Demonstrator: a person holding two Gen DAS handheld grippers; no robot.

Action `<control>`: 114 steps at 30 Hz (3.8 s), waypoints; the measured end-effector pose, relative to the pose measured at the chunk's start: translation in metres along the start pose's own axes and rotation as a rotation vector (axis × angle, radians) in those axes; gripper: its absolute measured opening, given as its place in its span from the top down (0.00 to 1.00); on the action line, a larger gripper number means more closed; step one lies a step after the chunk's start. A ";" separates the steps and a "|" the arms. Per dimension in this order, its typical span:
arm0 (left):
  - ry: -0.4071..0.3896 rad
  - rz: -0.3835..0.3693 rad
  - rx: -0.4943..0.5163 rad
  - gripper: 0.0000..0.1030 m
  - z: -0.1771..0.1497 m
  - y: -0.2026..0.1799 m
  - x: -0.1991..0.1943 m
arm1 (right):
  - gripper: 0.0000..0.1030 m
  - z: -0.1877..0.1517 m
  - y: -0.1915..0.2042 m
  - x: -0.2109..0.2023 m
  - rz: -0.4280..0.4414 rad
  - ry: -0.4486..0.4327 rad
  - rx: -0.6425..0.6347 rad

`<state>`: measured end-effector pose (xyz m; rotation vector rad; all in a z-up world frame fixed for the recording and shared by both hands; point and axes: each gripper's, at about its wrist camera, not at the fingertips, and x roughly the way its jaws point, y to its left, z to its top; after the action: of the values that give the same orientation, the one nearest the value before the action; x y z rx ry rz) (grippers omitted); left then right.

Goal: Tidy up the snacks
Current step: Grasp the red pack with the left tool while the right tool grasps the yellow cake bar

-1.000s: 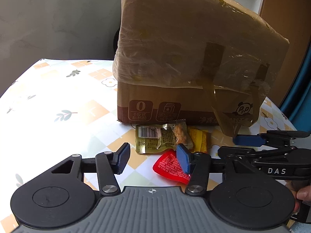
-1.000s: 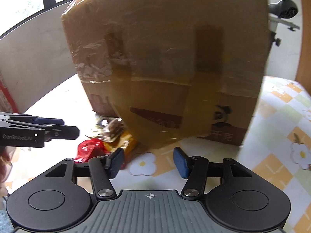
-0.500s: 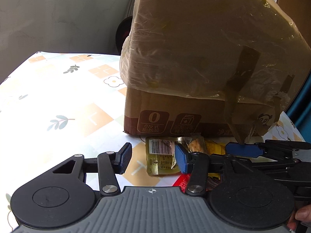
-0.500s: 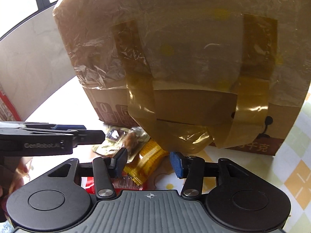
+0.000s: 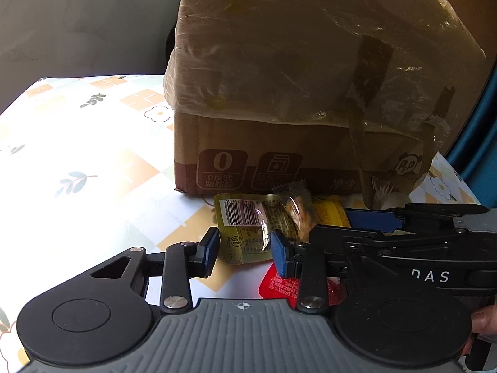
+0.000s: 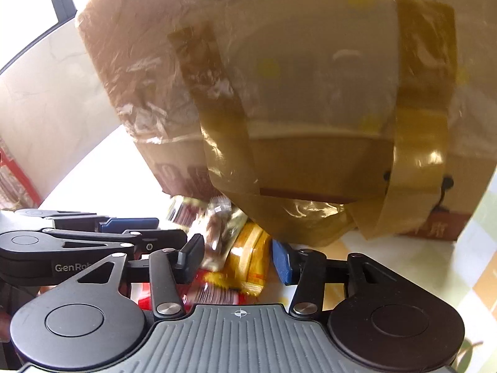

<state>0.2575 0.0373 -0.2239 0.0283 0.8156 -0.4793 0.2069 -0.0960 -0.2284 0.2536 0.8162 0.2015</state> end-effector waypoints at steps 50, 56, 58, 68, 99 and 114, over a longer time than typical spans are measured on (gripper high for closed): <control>-0.031 -0.068 -0.154 0.63 -0.061 -0.029 -0.031 | 0.60 -0.017 -0.016 -0.025 -0.128 0.010 -0.076; -0.040 -0.068 -0.162 0.63 -0.065 -0.028 -0.032 | 0.58 -0.015 -0.019 -0.037 -0.096 -0.033 -0.071; -0.041 -0.070 -0.165 0.63 -0.065 -0.027 -0.033 | 0.56 -0.012 -0.014 -0.034 -0.079 -0.036 -0.105; -0.040 -0.070 -0.173 0.63 -0.064 -0.030 -0.031 | 0.68 -0.004 -0.008 -0.006 -0.071 0.001 -0.192; 0.028 0.097 -0.305 0.30 -0.037 -0.078 -0.006 | 0.71 -0.045 -0.043 -0.056 -0.042 -0.087 -0.083; 0.017 0.244 -0.062 0.27 -0.049 -0.115 0.005 | 0.70 -0.046 -0.060 -0.060 0.014 -0.098 0.011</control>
<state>0.1777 -0.0573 -0.2435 0.0738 0.8313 -0.2242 0.1375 -0.1630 -0.2355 0.2772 0.7188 0.1965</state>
